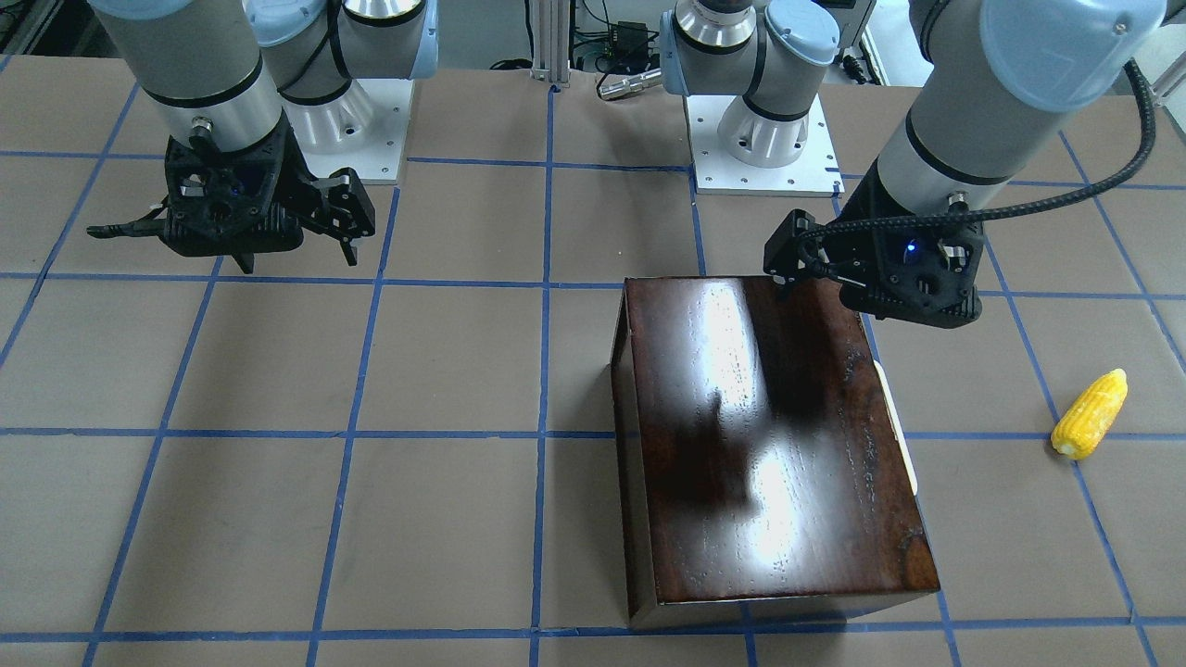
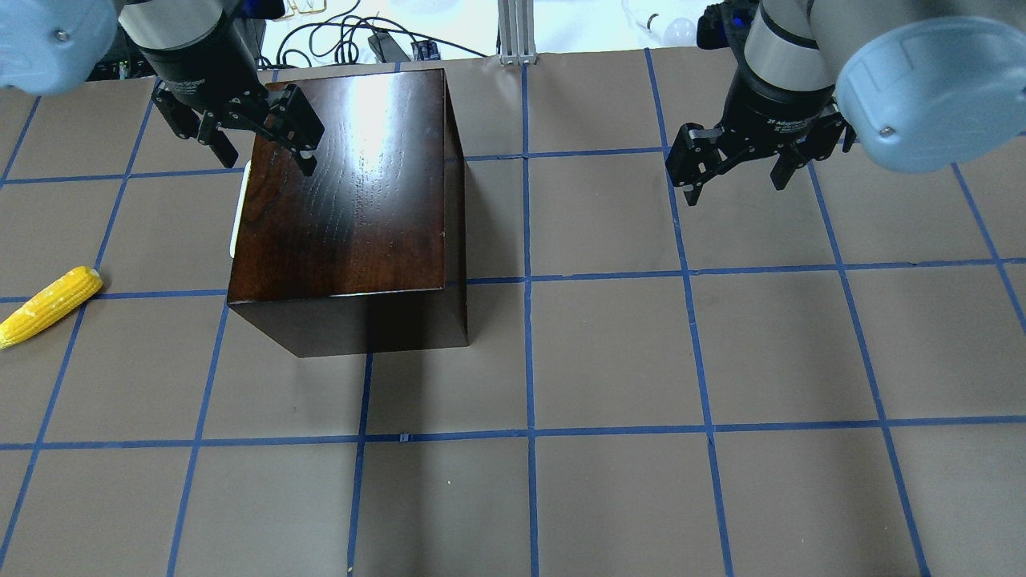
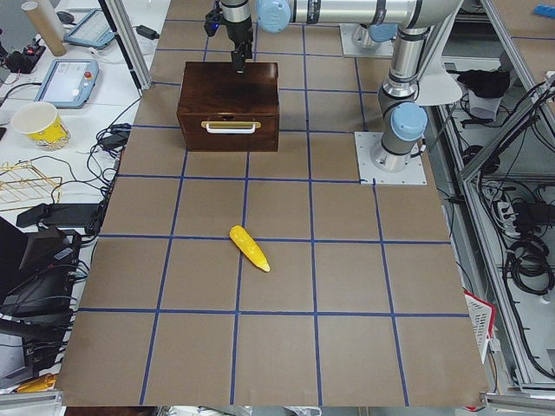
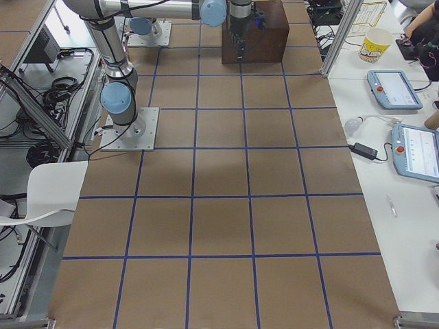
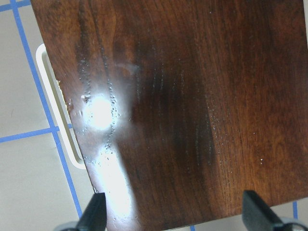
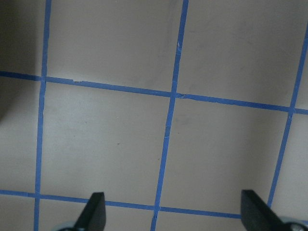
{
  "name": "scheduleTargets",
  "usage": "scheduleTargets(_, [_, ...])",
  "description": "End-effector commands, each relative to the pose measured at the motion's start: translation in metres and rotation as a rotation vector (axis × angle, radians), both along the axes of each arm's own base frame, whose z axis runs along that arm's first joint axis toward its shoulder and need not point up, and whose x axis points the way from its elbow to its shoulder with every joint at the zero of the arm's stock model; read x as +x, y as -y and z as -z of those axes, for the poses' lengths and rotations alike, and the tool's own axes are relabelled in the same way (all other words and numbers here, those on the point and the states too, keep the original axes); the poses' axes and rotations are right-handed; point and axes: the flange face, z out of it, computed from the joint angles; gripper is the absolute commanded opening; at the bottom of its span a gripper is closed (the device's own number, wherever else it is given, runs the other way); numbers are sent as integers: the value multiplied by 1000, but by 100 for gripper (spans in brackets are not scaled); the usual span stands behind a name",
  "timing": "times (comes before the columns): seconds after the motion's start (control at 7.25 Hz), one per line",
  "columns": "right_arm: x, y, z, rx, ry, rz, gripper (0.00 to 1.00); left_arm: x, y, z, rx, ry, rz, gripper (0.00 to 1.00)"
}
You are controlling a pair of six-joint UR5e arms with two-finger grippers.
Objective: Open drawer and put corn inside
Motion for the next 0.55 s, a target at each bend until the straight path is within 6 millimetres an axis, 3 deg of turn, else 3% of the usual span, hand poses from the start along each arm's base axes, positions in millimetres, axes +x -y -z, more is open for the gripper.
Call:
scheduleTargets(0.0, [0, 0, 0, -1, 0, 0, 100, 0, 1, 2, 2, 1, 1, 100])
scheduleTargets(0.41, [-1, 1, 0, -1, 0, 3, 100, -3, -1, 0, 2, 11, -3, 100])
